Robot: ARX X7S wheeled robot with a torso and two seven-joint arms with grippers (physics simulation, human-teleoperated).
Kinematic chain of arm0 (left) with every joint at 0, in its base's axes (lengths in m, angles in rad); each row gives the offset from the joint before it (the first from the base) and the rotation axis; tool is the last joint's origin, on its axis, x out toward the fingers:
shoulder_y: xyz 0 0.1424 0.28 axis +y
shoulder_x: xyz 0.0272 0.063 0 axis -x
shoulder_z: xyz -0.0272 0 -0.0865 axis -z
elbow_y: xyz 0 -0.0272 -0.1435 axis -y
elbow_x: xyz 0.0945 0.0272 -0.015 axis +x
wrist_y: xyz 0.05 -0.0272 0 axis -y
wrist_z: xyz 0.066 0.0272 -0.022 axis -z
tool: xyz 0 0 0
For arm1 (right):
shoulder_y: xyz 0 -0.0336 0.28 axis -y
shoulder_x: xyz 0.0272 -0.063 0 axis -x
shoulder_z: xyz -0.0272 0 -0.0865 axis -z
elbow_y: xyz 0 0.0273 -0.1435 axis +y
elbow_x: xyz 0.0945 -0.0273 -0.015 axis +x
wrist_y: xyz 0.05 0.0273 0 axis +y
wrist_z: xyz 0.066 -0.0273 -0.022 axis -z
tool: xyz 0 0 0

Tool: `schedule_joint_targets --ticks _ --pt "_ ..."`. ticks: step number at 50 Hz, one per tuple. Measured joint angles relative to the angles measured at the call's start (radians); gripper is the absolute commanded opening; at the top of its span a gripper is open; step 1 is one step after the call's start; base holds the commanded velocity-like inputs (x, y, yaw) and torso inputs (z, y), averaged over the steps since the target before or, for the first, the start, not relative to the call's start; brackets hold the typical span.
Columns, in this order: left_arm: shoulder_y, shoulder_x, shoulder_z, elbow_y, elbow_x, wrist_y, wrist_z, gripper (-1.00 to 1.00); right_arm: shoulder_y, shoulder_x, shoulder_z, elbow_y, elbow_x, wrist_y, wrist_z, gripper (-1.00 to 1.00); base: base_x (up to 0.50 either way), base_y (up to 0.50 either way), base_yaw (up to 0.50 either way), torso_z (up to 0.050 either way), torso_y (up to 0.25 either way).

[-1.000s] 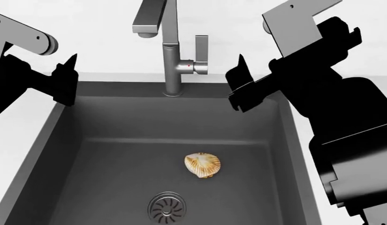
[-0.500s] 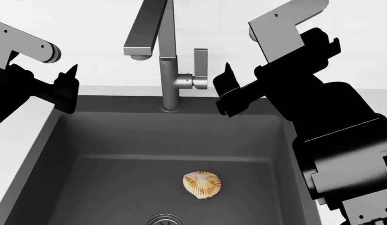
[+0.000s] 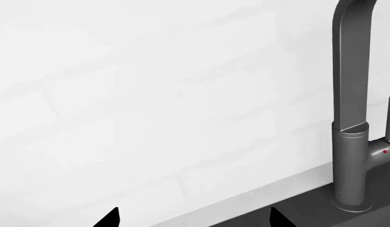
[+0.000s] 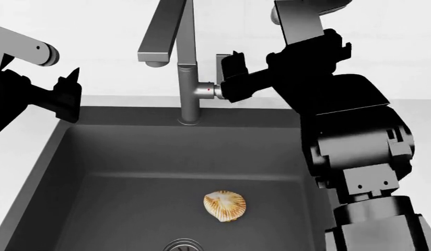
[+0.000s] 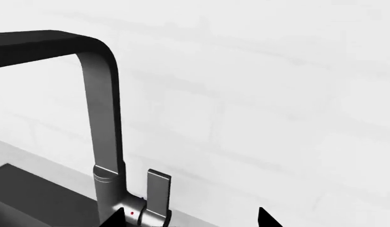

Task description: Turn on the sink faucet.

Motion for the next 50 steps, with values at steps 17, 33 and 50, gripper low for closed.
schedule_joint_targets --ticks 17,33,50 --pt "0.025 -0.026 -0.018 0.094 -0.021 -0.033 -0.011 1.00 0.125 -0.164 0.062 0.478 -0.036 -0.221 -0.008 1.00 0.00 0.00 0.00 0.000 0.000" --pt "0.061 -0.096 -0.044 0.205 -0.056 -0.066 0.014 1.00 0.182 -0.196 -0.049 0.563 0.130 -0.276 0.035 1.00 0.00 0.00 0.00 0.000 0.000" --pt "0.041 -0.060 -0.041 0.174 -0.050 -0.048 -0.006 1.00 0.221 -0.203 -0.131 0.580 0.219 -0.301 0.093 1.00 0.00 0.00 0.00 0.002 -0.115"
